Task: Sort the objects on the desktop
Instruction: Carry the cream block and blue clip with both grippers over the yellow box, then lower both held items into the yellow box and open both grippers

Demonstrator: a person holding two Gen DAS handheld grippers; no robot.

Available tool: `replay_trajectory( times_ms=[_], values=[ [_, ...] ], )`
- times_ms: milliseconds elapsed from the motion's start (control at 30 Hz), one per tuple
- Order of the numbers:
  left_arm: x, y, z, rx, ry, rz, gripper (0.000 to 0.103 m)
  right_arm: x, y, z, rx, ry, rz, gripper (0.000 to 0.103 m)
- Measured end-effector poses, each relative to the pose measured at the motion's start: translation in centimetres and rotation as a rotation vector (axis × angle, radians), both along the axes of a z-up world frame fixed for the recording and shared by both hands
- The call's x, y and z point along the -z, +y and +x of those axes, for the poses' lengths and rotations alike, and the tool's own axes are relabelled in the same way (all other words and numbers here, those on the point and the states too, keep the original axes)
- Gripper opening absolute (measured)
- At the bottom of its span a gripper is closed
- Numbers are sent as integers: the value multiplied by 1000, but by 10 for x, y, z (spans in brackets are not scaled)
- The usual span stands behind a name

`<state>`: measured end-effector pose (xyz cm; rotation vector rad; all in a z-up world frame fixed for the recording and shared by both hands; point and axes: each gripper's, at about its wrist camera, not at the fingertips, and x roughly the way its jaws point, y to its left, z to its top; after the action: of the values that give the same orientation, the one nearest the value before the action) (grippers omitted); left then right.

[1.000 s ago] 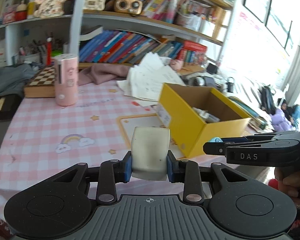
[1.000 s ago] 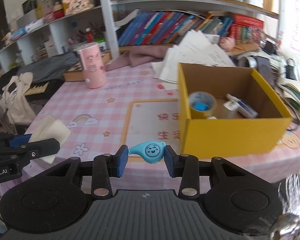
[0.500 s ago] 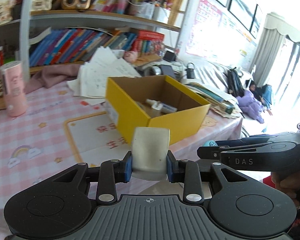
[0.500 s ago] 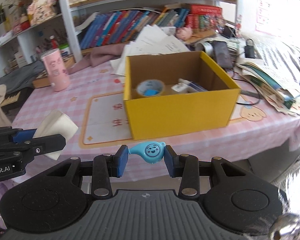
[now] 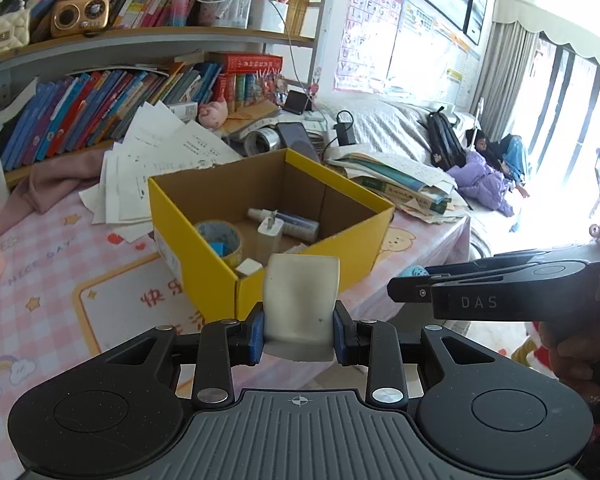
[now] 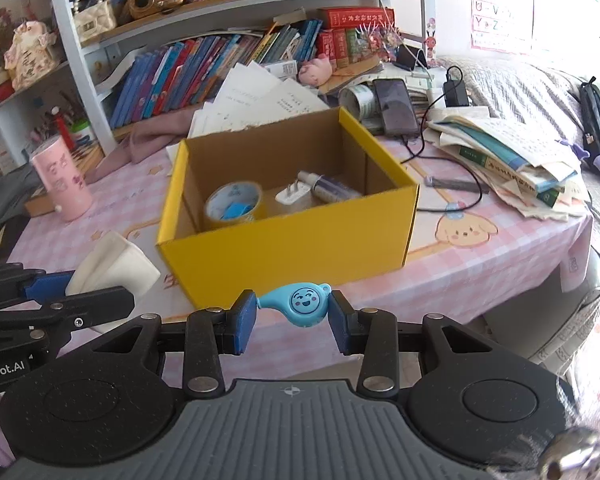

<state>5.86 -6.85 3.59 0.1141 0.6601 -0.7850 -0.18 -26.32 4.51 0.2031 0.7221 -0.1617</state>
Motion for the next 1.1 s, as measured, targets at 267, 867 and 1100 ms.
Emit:
replay_trajectory(
  times_ms=[267,867,1100],
  values=[
    [-4,-31,31,-30,-48,18,31,-8,-27,46,-66,-58,-34,37],
    [35,-109,110,-171,67,170,31,28,-82,178,-367,168,-33,37],
    [51,-122,122,-188,143,228,31,55,-78,205,-473,287,-43,37]
  ],
)
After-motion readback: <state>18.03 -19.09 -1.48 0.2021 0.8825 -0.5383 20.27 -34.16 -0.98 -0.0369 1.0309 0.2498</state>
